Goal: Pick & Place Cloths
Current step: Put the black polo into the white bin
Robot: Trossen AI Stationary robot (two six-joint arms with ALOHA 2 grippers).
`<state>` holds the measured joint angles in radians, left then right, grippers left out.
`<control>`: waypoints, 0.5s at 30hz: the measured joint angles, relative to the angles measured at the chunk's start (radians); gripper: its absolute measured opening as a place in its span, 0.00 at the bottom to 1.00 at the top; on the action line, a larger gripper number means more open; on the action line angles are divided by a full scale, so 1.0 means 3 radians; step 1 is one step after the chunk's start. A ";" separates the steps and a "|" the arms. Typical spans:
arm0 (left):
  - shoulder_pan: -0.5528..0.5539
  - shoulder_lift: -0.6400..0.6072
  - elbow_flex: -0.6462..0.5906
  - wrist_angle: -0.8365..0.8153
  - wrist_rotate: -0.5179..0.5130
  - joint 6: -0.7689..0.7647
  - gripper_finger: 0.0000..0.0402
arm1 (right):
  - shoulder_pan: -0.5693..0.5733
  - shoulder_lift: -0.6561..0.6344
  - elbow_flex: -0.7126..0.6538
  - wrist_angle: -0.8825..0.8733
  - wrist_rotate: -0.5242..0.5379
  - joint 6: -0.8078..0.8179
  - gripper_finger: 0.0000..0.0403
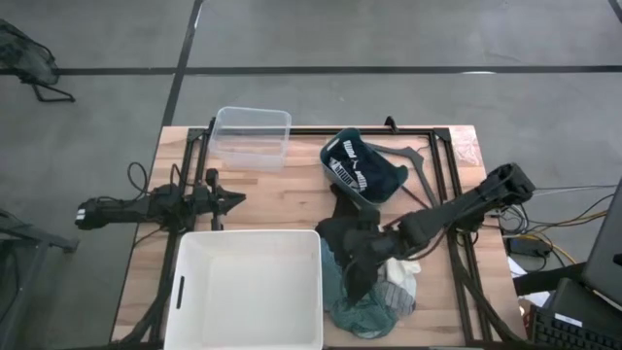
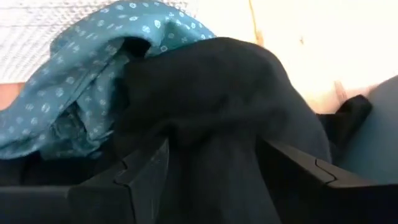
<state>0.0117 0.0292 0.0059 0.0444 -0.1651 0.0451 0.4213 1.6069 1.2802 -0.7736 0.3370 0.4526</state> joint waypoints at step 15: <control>0.0000 0.0003 0.0000 0.0000 -0.0001 0.0000 0.09 | 0.0022 0.0303 0.0015 -0.0007 -0.0082 0.0256 0.43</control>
<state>0.0118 0.0299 0.0059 0.0444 -0.1654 0.0450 0.4278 1.6978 1.2846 -0.7757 0.3124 0.5295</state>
